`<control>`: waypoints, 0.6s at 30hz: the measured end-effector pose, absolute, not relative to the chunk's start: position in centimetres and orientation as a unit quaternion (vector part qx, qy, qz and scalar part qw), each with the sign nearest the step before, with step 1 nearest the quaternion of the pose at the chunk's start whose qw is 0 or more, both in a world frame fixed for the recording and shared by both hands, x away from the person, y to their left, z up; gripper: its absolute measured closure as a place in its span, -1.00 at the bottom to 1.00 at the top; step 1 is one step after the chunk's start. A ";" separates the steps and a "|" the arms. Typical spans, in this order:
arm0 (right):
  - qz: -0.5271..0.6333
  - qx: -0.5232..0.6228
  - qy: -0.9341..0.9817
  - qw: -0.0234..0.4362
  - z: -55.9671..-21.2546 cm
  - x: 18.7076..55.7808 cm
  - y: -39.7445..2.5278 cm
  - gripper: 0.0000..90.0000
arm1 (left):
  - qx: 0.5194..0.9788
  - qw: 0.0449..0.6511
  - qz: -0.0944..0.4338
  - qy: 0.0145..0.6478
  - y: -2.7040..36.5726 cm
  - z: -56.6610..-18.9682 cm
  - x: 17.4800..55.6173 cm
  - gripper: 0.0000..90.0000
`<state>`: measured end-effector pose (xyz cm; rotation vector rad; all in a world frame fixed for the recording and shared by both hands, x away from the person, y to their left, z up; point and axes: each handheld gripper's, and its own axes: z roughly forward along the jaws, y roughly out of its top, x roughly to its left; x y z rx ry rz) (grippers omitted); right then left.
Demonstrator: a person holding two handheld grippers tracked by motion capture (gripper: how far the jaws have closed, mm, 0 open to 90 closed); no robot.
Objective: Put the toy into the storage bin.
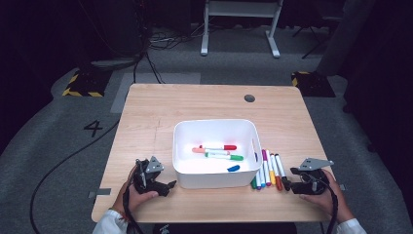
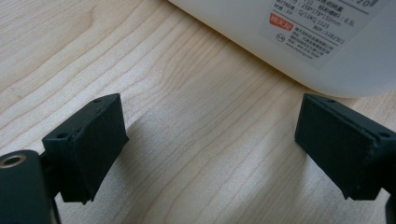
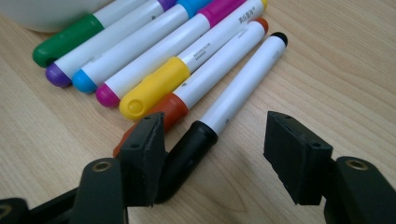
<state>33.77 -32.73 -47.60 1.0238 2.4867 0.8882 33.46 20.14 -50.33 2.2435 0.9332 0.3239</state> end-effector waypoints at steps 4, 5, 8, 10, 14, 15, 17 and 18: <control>0.299 0.370 0.865 0.159 -48.1 34.0 -33.0 -0.07 | 0.862 0.338 0.124 0.358 20.2 -50.3 33.5 -0.80; 0.297 0.377 0.863 0.157 -48.3 34.2 -33.4 -0.03 | 0.862 0.338 0.124 0.358 20.1 -50.3 33.5 -0.80; 0.307 0.399 0.850 0.156 -48.6 34.3 -34.3 0.14 | 0.862 0.338 0.124 0.358 20.1 -50.3 33.5 -0.80; 0.309 0.409 0.844 0.158 -48.6 34.3 -34.9 0.28 | 0.861 0.338 0.125 0.358 20.1 -50.3 33.4 -0.80; 0.312 0.424 0.834 0.165 -48.6 34.4 -35.7 0.61 | 0.862 0.338 0.124 0.358 20.1 -50.3 33.5 -0.80; 0.310 0.429 0.831 0.169 -48.6 34.4 -35.8 0.65 | 0.861 0.338 0.125 0.358 20.1 -50.3 33.4 -0.80; 0.308 0.434 0.828 0.175 -48.6 34.5 -35.8 0.66 | 0.861 0.338 0.127 0.358 20.2 -50.3 33.5 -0.80; 0.306 0.434 0.828 0.177 -48.6 34.6 -35.8 0.66 | 0.862 0.338 0.124 0.358 20.1 -50.3 33.5 -0.80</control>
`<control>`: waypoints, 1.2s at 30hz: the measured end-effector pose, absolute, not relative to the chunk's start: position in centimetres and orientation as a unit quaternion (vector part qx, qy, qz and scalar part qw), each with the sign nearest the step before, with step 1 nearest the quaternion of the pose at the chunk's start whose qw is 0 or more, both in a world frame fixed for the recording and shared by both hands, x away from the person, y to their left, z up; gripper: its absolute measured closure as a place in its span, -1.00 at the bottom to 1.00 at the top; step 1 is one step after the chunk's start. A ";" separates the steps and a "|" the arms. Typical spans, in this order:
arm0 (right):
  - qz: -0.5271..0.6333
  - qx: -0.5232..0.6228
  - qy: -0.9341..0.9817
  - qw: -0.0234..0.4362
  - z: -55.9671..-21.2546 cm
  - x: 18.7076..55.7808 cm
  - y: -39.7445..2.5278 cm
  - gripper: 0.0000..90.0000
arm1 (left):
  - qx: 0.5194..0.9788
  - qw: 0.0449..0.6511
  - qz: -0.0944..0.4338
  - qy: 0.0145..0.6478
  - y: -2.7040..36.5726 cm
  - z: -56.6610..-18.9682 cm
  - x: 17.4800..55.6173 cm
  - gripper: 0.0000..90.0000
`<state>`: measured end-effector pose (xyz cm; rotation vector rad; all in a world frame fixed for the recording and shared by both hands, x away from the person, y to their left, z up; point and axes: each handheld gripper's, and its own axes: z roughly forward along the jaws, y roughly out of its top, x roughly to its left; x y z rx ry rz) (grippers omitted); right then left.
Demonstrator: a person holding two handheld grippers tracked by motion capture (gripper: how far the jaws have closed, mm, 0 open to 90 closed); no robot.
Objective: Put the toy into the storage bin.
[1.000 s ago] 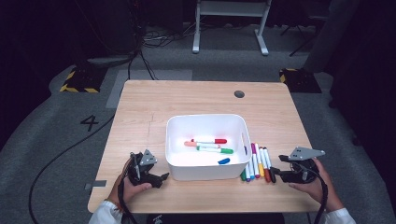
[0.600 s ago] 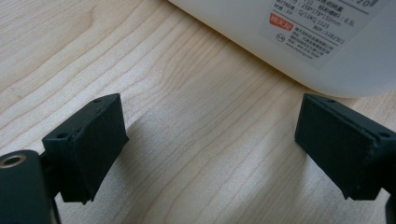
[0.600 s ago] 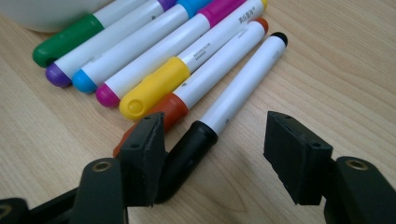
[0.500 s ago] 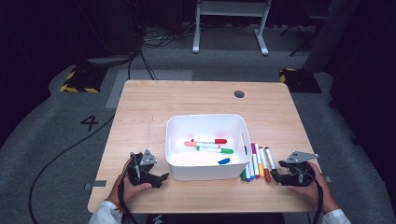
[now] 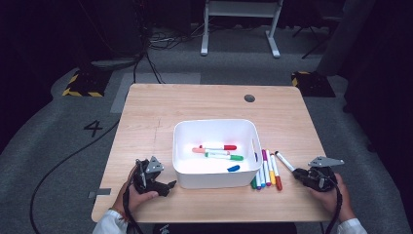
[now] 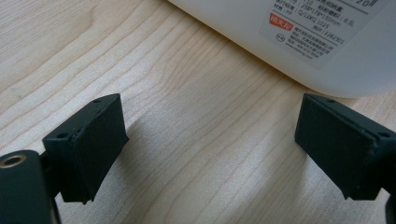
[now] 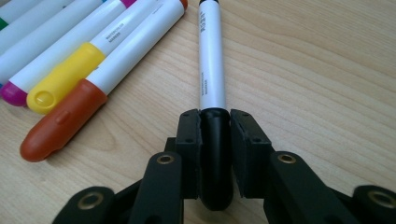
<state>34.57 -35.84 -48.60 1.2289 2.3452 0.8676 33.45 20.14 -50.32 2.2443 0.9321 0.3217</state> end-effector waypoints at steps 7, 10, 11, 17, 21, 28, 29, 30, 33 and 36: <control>0.319 0.429 0.828 0.171 -48.3 34.9 -36.3 0.67 | 0.861 0.338 0.125 0.358 20.1 -50.3 33.5 -0.80; 0.329 0.424 0.825 0.176 -47.6 34.9 -36.3 0.67 | 0.862 0.338 0.124 0.358 20.1 -50.3 33.5 -0.80; 0.334 0.425 0.823 0.175 -47.1 34.9 -36.3 0.67 | 0.862 0.338 0.124 0.358 20.1 -50.3 33.5 -0.80; 0.357 0.411 0.817 0.189 -45.1 35.0 -36.2 0.67 | 0.862 0.338 0.124 0.358 20.1 -50.3 33.5 -0.80; 0.380 0.398 0.811 0.196 -43.2 35.2 -36.1 0.67 | 0.862 0.338 0.124 0.358 20.1 -50.3 33.5 -0.80; 0.403 0.347 0.820 0.212 -39.1 35.7 -34.4 0.67 | 0.861 0.338 0.125 0.358 20.1 -50.3 33.5 -0.80; 0.408 0.339 0.821 0.211 -38.5 35.8 -34.0 0.67 | 0.861 0.338 0.125 0.358 20.1 -50.3 33.5 -0.80; 0.409 0.331 0.823 0.212 -38.1 35.9 -33.8 0.67 | 0.861 0.338 0.124 0.358 20.1 -50.3 33.5 -0.80; 0.412 0.313 0.829 0.212 -36.7 36.2 -32.7 0.67 | 0.861 0.338 0.124 0.358 20.1 -50.3 33.5 -0.80; 0.418 0.293 0.834 0.211 -35.6 36.7 -31.7 0.67 | 0.861 0.338 0.124 0.358 20.1 -50.3 33.5 -0.80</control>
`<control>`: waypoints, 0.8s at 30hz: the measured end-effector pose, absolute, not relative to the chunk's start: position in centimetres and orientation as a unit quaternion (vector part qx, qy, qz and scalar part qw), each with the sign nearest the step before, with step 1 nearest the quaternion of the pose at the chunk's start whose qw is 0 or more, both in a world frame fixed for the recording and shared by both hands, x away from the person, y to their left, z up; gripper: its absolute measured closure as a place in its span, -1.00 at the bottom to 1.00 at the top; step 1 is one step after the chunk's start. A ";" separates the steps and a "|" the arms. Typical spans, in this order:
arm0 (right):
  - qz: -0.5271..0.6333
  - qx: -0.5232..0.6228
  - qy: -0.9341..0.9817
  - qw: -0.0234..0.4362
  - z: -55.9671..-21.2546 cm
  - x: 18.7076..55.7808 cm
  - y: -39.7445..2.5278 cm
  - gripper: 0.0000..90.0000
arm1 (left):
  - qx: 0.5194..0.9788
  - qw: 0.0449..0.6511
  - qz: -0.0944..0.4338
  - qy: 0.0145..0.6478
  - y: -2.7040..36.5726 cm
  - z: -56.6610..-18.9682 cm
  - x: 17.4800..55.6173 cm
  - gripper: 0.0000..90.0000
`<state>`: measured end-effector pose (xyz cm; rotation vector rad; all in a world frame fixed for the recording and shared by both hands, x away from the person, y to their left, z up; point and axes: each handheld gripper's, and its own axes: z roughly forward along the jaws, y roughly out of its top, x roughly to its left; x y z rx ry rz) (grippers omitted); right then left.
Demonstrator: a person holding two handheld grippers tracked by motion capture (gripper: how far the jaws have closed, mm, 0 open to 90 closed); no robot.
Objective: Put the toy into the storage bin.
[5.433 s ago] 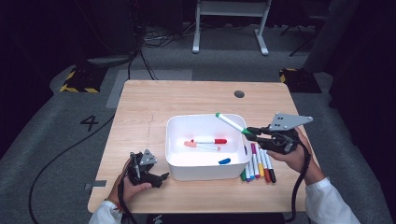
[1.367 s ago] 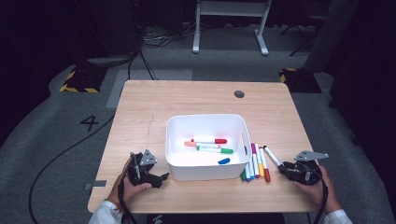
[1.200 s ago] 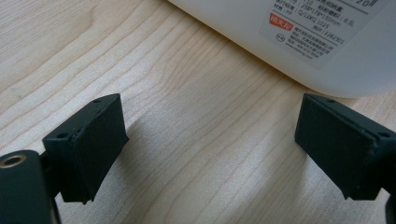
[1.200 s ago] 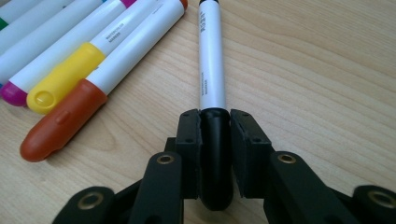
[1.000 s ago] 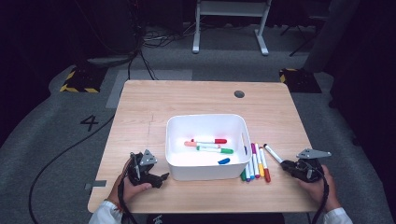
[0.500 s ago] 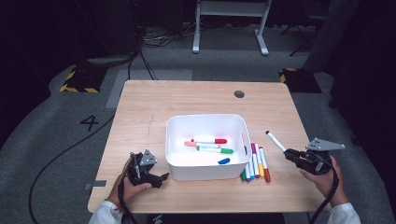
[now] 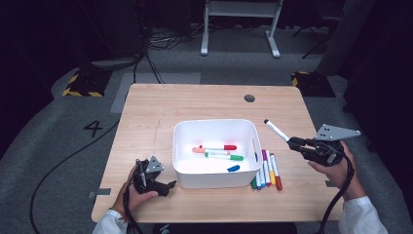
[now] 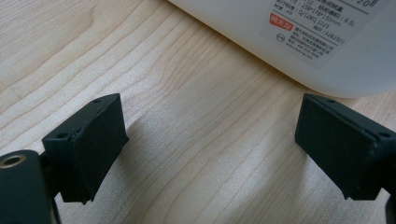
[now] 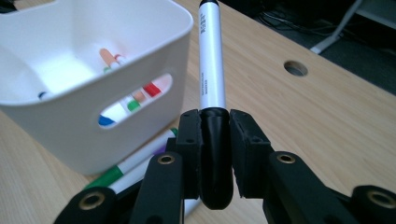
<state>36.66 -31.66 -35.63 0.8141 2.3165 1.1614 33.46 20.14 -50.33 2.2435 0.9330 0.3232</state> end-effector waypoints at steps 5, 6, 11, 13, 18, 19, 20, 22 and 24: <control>0.427 0.263 0.841 0.204 -34.1 37.3 -29.2 0.67 | 0.861 0.338 0.124 0.358 20.1 -50.3 33.5 -0.80; 0.426 0.259 0.842 0.204 -34.0 37.4 -28.8 0.67 | 0.861 0.338 0.124 0.358 20.1 -50.3 33.5 -0.80; 0.421 0.240 0.854 0.190 -33.2 38.0 -26.1 0.67 | 0.862 0.338 0.124 0.358 20.2 -50.3 33.5 -0.80; 0.414 0.224 0.861 0.191 -33.0 38.2 -25.3 0.67 | 0.862 0.338 0.124 0.358 20.2 -50.3 33.5 -0.80; 0.406 0.192 0.876 0.175 -32.8 38.5 -22.5 0.67 | 0.861 0.338 0.124 0.358 20.1 -50.3 33.5 -0.80; 0.406 0.184 0.878 0.174 -32.8 38.7 -22.1 0.67 | 0.861 0.338 0.124 0.358 20.1 -50.3 33.5 -0.80; 0.403 0.180 0.881 0.170 -32.9 38.7 -21.6 0.67 | 0.861 0.338 0.124 0.358 20.1 -50.3 33.5 -0.80; 0.399 0.165 0.887 0.162 -33.1 38.9 -20.4 0.67 | 0.861 0.338 0.124 0.358 20.1 -50.3 33.5 -0.80; 0.392 0.158 0.893 0.157 -33.3 39.0 -19.4 0.67 | 0.861 0.338 0.126 0.358 20.2 -50.3 33.5 -0.80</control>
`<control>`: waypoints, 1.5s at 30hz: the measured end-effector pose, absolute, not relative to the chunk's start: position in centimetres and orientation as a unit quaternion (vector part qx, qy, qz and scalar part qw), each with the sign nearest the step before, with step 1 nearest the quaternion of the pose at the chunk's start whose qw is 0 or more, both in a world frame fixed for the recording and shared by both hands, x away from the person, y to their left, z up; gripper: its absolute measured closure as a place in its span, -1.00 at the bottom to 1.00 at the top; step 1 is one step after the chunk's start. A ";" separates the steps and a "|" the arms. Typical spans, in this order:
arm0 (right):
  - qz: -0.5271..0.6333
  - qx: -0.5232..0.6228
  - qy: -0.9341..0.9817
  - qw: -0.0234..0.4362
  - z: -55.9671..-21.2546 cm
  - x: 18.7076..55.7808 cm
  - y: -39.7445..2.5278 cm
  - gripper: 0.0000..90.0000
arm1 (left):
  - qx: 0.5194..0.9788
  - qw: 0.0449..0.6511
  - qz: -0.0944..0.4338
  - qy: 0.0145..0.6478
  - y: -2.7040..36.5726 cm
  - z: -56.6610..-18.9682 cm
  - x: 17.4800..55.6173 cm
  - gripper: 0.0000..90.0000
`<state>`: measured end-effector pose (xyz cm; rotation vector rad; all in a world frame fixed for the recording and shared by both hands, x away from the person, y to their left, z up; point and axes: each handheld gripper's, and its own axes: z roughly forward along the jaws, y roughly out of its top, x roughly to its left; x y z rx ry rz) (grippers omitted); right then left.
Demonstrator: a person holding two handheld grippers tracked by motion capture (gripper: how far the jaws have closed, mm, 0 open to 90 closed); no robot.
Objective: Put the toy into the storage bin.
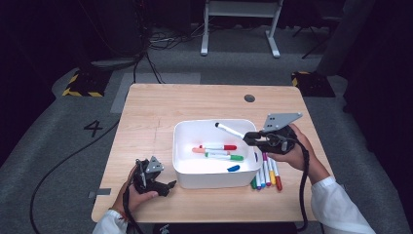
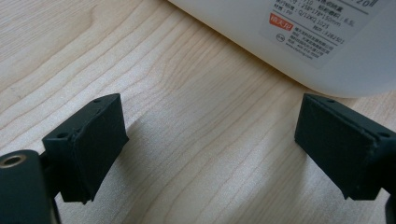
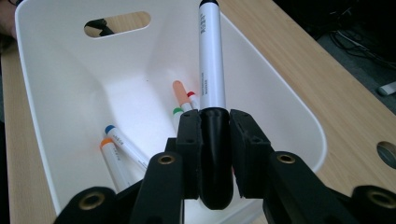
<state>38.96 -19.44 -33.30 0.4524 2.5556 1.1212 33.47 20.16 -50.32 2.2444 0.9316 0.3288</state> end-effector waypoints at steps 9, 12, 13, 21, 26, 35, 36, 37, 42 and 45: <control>0.362 0.122 0.916 0.120 -35.0 39.4 -16.1 0.67 | 0.861 0.339 0.124 0.358 20.1 -50.3 33.5 -0.80; 0.352 0.112 0.923 0.110 -35.4 39.5 -15.7 0.67 | 0.861 0.338 0.124 0.358 20.1 -50.3 33.5 -0.80; 0.351 0.108 0.924 0.107 -35.6 39.6 -15.5 0.67 | 0.861 0.338 0.124 0.358 20.1 -50.3 33.5 -0.80; 0.334 0.085 0.935 0.078 -36.5 39.3 -14.7 0.67 | 0.861 0.338 0.124 0.358 20.1 -50.3 33.5 -0.80; 0.324 0.068 0.941 0.066 -36.8 38.8 -14.5 0.67 | 0.861 0.338 0.124 0.358 20.1 -50.3 33.5 -0.80; 0.310 0.045 0.949 0.041 -37.2 38.2 -14.4 0.67 | 0.861 0.339 0.124 0.358 20.1 -50.3 33.5 -0.80; 0.310 0.045 0.949 0.041 -37.2 38.2 -14.4 0.67 | 0.861 0.339 0.124 0.358 20.1 -50.3 33.5 -0.80; 0.309 0.046 0.949 0.038 -37.2 38.2 -14.4 0.67 | 0.861 0.338 0.124 0.358 20.1 -50.3 33.5 -0.80; 0.312 0.043 0.948 0.038 -37.3 38.2 -14.5 0.65 | 0.861 0.338 0.124 0.358 20.1 -50.3 33.5 -0.80; 0.322 0.053 0.944 0.044 -37.2 38.3 -14.6 0.48 | 0.861 0.339 0.124 0.358 20.1 -50.3 33.5 -0.80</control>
